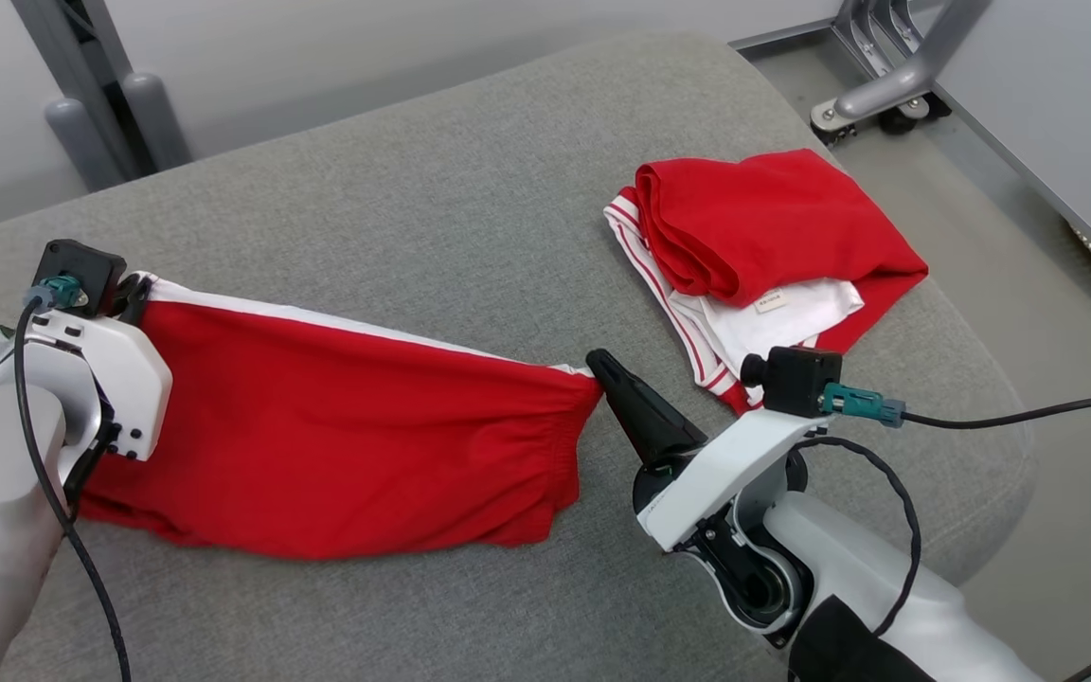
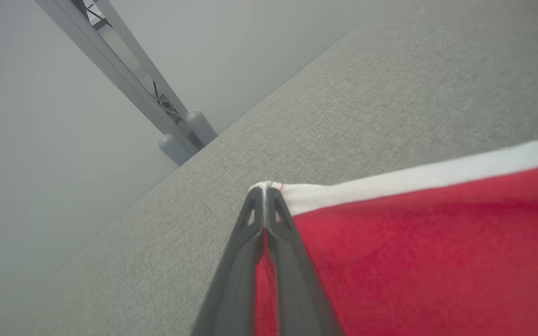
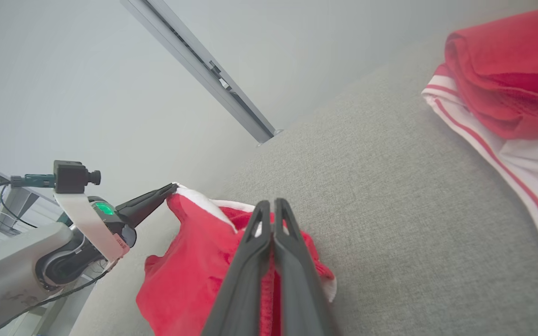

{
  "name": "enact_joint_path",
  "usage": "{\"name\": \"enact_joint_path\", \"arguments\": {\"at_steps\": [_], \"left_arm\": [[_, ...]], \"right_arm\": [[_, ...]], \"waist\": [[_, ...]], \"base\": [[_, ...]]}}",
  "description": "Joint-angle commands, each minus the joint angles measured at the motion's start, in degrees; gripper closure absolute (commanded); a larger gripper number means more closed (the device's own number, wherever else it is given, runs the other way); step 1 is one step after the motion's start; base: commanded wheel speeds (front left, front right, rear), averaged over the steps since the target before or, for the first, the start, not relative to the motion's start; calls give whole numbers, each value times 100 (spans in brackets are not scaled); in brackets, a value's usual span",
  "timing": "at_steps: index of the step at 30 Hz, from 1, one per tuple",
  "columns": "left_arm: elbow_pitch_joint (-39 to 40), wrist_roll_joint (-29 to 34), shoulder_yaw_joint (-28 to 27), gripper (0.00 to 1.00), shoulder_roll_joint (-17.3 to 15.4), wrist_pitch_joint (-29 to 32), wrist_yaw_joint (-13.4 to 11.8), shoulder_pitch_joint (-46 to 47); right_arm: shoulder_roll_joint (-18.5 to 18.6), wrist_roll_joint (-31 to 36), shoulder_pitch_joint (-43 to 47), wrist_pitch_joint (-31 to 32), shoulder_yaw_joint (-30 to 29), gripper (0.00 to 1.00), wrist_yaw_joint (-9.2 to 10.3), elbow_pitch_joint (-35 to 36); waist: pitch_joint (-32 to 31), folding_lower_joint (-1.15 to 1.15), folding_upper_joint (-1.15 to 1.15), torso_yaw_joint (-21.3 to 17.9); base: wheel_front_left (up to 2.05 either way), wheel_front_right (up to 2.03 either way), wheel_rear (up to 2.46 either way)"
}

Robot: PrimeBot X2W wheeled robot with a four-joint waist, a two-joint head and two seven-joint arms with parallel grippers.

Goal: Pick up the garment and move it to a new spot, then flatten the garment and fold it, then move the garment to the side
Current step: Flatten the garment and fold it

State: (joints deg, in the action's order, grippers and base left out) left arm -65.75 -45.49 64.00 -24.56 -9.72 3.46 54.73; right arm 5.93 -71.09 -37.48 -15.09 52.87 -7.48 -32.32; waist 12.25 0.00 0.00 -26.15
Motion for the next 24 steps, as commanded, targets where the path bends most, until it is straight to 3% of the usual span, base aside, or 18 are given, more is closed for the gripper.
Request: {"name": "enact_joint_path", "arguments": {"at_steps": [1,14,24], "left_arm": [[-110,52,28,100,-17,-29,-38,139],[-626,183,227,100,91,81,-66,298],[-728,156,272,100,131,29,-99,273]], "right_arm": [[-36,118,20,-14,-80,100,-3,-21],[-276,664,22,-12,-466,100,-3,-374],[-279,663,-93,-13,-358,100,-2,-438]], "waist": [[63,0,0,-54],[343,0,0,-131],[386,0,0,-32]], "base": [[0,0,0],[0,0,0],[0,0,0]]}}
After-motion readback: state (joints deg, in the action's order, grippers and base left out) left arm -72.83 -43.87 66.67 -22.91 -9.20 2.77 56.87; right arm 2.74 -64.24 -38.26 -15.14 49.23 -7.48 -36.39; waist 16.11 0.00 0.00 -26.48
